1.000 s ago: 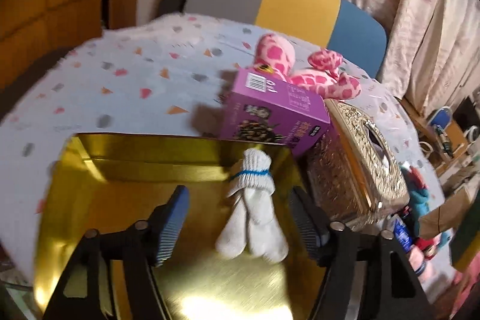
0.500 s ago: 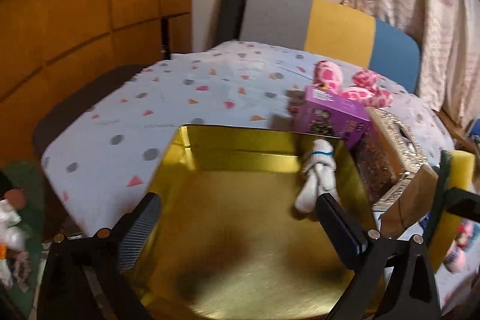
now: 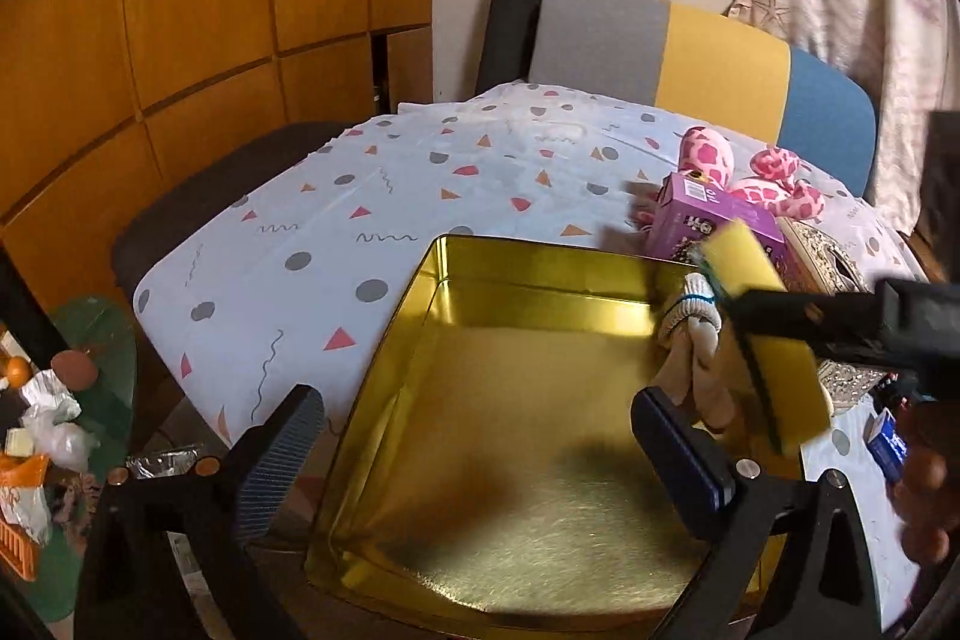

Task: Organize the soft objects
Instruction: 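Carry the yellow sponge and sock with the right tool into the gold tray and open, then withdraw both tools from the tray back toward the pile of soft items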

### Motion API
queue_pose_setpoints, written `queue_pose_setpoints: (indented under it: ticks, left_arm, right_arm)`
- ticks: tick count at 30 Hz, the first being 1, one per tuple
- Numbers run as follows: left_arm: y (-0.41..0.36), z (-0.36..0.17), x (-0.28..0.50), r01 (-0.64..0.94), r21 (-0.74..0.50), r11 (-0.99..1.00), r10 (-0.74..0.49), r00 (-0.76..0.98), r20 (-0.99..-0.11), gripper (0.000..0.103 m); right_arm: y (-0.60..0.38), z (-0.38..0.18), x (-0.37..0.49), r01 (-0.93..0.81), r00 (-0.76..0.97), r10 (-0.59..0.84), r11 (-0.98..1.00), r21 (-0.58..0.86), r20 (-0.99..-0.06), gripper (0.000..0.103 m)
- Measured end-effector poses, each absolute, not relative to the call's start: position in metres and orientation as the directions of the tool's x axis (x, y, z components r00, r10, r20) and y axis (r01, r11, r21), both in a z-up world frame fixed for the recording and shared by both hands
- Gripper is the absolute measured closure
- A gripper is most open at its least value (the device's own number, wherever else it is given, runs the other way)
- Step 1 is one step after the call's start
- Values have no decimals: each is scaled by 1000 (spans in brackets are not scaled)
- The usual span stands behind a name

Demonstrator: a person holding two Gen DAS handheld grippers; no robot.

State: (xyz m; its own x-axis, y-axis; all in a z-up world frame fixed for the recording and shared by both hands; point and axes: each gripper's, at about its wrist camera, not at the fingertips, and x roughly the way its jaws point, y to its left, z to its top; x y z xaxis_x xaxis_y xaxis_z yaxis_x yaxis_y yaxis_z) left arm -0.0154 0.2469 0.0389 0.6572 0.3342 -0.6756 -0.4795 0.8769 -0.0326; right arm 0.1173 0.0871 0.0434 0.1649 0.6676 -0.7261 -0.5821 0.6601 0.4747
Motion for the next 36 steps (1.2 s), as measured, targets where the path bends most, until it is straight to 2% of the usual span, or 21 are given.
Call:
queue_pose_setpoints:
  ticks: [14,36]
  left_arm:
    - [262,36,-24,-510,-39,859,353,646,-677,0]
    - [246,43,-32,-483,-30,875,344,665,-663,0]
  right_arm:
    - [137,40,133,-593,202,641,682,428,-741,27]
    - [67,52,87,-597,334,602,731,331,-725,27]
